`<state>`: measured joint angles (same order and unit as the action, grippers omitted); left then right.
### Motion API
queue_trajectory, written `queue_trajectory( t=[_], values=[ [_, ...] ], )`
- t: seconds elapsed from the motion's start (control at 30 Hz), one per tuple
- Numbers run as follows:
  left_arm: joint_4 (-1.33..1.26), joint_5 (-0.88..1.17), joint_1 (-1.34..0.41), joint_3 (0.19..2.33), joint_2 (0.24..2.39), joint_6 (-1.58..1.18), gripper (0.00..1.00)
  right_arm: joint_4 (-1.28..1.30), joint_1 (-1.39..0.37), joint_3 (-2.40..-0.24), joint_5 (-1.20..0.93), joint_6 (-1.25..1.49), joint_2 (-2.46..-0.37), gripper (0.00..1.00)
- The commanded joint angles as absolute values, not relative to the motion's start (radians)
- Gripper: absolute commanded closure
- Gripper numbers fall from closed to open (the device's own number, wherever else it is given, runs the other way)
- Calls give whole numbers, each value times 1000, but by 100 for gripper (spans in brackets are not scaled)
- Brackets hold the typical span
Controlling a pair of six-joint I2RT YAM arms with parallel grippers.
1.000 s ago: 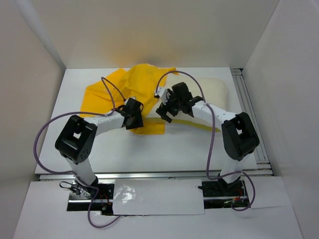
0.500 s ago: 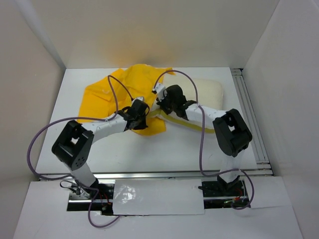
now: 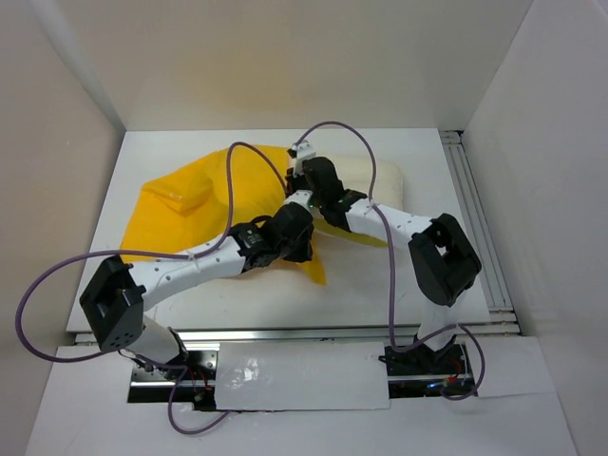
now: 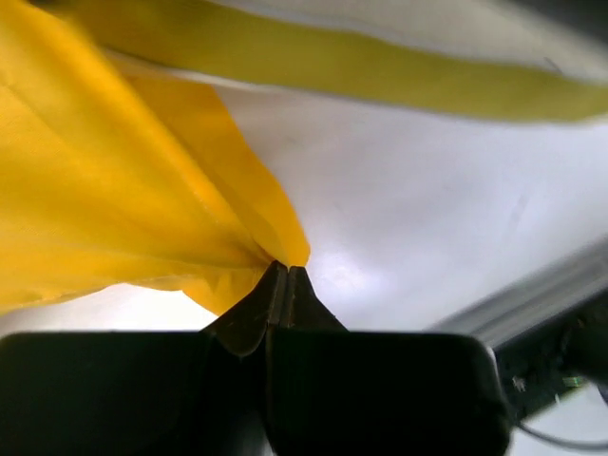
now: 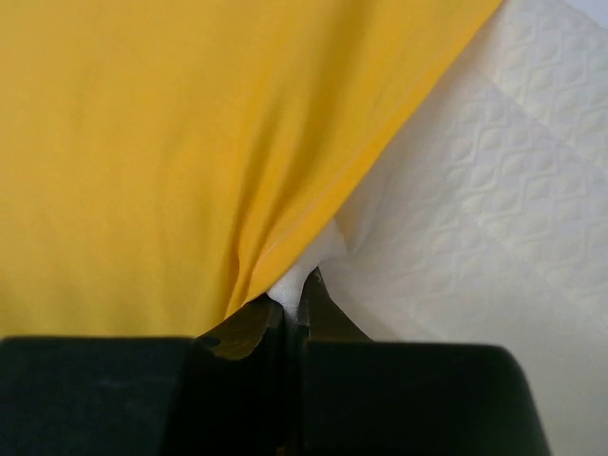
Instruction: Put the pillow into the pillowcase
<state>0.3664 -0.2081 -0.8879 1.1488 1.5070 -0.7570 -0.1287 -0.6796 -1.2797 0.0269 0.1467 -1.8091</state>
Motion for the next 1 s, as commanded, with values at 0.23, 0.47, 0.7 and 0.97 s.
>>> queue_trajectory(
  t=[0.23,0.47,0.7,0.97],
  values=[
    [311,49,-1003,1108,1480,-811,53,-465,-676,-976,-449,308,-1680,72],
    [538,-78,-1003,1153,1368,-788,7,-146,-603,-1025,-355,161,-1484,6],
    [770,-236,-769,1376,1419,-758,0,31,-485,-1107,-201,34,-1407,0],
    [834,-259,-566,1875,1837,-474,1,146,-325,-1423,-444,-157,-1698,0]
  ],
)
